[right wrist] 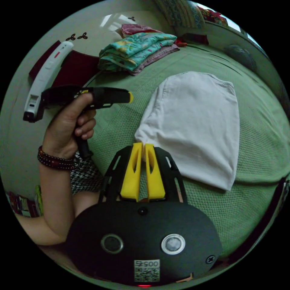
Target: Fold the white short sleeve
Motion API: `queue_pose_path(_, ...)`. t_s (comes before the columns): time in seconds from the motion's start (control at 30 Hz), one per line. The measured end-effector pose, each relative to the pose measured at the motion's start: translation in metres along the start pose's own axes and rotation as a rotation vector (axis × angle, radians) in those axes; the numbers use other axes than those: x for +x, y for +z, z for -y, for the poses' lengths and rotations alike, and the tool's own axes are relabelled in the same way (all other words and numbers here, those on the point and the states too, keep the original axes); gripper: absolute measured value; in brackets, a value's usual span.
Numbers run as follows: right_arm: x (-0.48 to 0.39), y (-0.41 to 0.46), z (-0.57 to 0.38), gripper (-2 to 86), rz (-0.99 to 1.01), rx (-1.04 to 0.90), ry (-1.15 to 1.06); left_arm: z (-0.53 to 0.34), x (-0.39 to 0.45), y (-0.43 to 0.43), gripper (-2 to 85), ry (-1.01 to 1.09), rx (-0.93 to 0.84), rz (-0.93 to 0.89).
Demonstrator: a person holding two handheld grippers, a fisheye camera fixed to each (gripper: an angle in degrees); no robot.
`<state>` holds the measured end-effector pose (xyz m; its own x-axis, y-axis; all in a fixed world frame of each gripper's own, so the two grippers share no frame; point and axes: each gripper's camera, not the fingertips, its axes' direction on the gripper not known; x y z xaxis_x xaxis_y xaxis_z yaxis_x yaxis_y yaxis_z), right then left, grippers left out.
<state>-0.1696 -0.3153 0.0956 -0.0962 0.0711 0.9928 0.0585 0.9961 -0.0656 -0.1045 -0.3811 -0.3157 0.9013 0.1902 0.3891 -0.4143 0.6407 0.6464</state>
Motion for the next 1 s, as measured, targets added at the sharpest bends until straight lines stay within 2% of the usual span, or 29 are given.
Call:
queue_pose_path(0.33, 0.033, -0.03, 0.003, -1.5, -0.038, 0.063, 0.131, 0.001, 0.006, 0.023, -0.6, 0.037, -0.071, -0.01)
queue_pose_path(0.8, 0.012, -0.026, -0.006, -1.3, -0.116, -0.016, 0.048, 0.028, 0.027, 0.051, -0.4, 0.113, -0.121, -0.034)
queue_pose_path(0.9, 0.009, -0.031, -0.01, 0.7, -0.119, -0.009, 0.021, 0.032, 0.026, 0.057, -0.5, 0.113, -0.155, -0.079)
queue_pose_path(1.0, 0.006, -0.04, -0.014, 6.4, -0.122, 0.014, -0.011, 0.034, 0.027, 0.055, -0.6, 0.126, -0.144, -0.087)
